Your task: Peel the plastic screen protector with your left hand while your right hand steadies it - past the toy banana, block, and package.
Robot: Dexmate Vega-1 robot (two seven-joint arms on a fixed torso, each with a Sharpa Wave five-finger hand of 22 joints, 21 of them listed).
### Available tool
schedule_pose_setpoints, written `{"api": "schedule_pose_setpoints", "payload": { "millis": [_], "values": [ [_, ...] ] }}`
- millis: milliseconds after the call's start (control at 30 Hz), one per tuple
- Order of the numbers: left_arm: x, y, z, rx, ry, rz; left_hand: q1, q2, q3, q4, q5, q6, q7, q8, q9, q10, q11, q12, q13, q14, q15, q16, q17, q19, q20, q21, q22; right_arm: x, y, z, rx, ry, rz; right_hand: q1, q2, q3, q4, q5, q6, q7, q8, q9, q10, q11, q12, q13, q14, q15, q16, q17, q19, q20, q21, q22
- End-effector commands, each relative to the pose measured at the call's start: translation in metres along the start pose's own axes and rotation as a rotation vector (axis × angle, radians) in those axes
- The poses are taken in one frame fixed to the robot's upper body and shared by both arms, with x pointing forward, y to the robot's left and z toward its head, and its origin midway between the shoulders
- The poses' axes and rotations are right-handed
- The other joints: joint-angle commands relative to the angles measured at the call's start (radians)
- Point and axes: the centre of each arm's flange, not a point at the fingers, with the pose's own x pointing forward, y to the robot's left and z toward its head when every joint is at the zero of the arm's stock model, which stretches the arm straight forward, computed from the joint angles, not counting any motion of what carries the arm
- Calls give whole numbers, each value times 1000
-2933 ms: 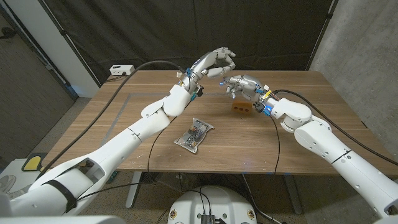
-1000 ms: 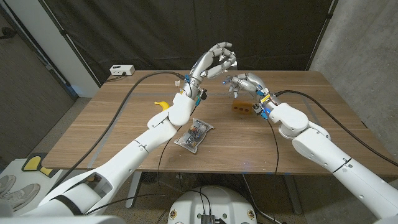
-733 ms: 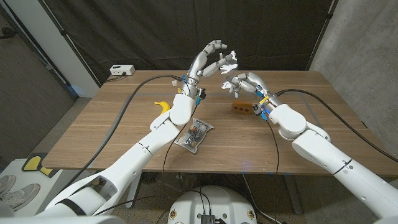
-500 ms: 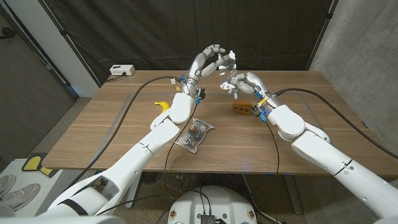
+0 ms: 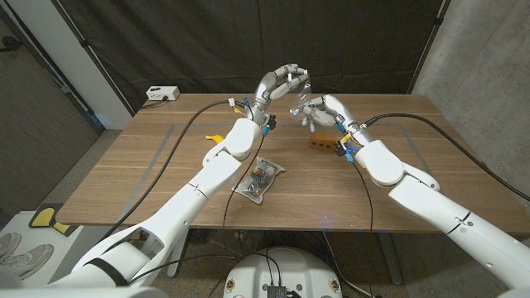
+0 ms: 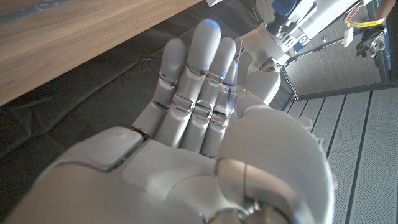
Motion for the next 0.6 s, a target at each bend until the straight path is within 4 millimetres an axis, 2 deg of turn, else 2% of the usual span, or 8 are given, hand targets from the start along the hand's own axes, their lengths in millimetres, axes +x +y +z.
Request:
{"api": "schedule_pose_setpoints", "payload": {
  "millis": [33, 67, 267, 600],
  "values": [
    [5, -8, -2, -114, -15, 68, 41, 14, 14, -20, -14, 102, -16, 7, -20, 50, -10, 20, -2, 52, -60, 14, -4, 37, -3, 23, 1, -2, -2, 0, -25, -8, -4, 5, 8, 49, -52, -6, 38, 25, -1, 0, 28, -9, -1, 2, -37, -35, 6, 0, -2, -123, 10, 2],
    [4, -8, -2, -122, -14, 81, 49, 16, 17, -25, -19, 129, -25, 7, -24, 65, -11, 25, -3, 61, -65, 14, -6, 43, -1, 28, 0, -2, -3, 0, -25, -7, -5, 5, 9, 50, -51, -6, 37, 24, -1, 1, 29, -10, -2, 1, -37, -35, 6, 2, -3, -123, 9, 0],
    [2, -10, -4, -176, -20, 142, 76, 21, 26, -42, -39, 242, 7, 4, -31, 140, -12, 51, -7, 122, -112, 26, -9, 81, -5, 53, -2, -1, -4, -3, -23, -6, -4, 5, 10, 48, -52, -8, 38, 23, -3, 0, 28, -11, -3, 2, -37, -35, 5, 1, -4, -123, 12, -3],
    [13, -13, -4, -217, 2, 93, 89, 27, 32, -49, -46, 253, 12, -11, -32, 153, -13, 53, -10, 131, -121, 25, -7, 84, -7, 59, -2, 0, -5, -5, -29, -11, 0, 3, 11, 48, -51, -9, 39, 23, -3, 1, 29, -12, -4, 2, -40, -34, 5, 8, -6, -123, 16, -7]
  ]
}}
